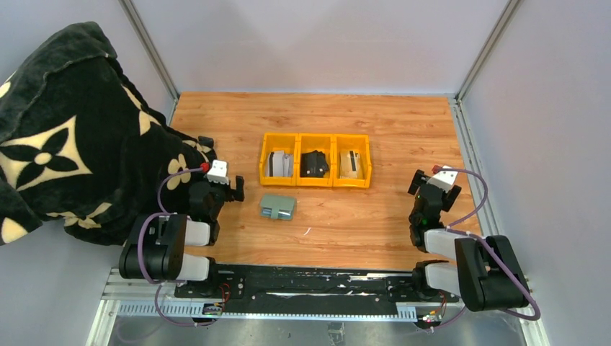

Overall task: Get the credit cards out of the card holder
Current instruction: Reset both arms

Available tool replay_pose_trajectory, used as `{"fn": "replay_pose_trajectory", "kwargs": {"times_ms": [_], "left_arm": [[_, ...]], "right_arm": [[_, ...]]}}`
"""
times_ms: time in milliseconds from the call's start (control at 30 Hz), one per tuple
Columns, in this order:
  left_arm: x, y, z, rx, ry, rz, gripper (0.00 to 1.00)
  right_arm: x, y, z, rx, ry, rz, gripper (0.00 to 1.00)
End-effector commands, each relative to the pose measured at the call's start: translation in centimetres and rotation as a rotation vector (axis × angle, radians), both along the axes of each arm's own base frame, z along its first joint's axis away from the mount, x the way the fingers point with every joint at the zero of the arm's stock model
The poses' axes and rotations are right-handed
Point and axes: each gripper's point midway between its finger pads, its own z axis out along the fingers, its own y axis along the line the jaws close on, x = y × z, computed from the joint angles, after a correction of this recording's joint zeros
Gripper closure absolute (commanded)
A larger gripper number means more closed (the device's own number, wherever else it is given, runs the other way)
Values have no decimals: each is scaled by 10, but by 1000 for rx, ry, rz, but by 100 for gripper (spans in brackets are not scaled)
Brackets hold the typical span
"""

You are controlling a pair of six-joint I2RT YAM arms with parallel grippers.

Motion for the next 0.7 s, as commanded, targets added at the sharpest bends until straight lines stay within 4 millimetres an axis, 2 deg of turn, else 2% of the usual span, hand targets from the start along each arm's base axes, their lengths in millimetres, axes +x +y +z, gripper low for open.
{"fn": "replay_pose_trajectory", "kwargs": {"times_ms": [0, 100, 167, 200, 300, 400, 667], "left_arm": [[13, 4, 35, 2, -116, 20, 0], [21, 6, 35, -18, -108, 43, 0], [22, 6, 33, -15, -91, 42, 0], [21, 6, 33, -18, -102, 44, 0], [21, 7, 33, -18, -96, 48, 0], [22, 8, 34, -21, -102, 58, 0], [21, 8, 33, -22, -99, 58, 0]], "right_arm": [[3, 11, 9, -33, -61, 105, 15], [23, 42, -5, -88, 14, 323, 15], [27, 39, 3, -168, -67, 274, 12], [28, 43, 0, -189, -27, 279, 11], [37, 36, -16, -90, 115, 259, 10], [39, 31, -13, -86, 78, 255, 10], [39, 32, -12, -98, 69, 263, 9]]}}
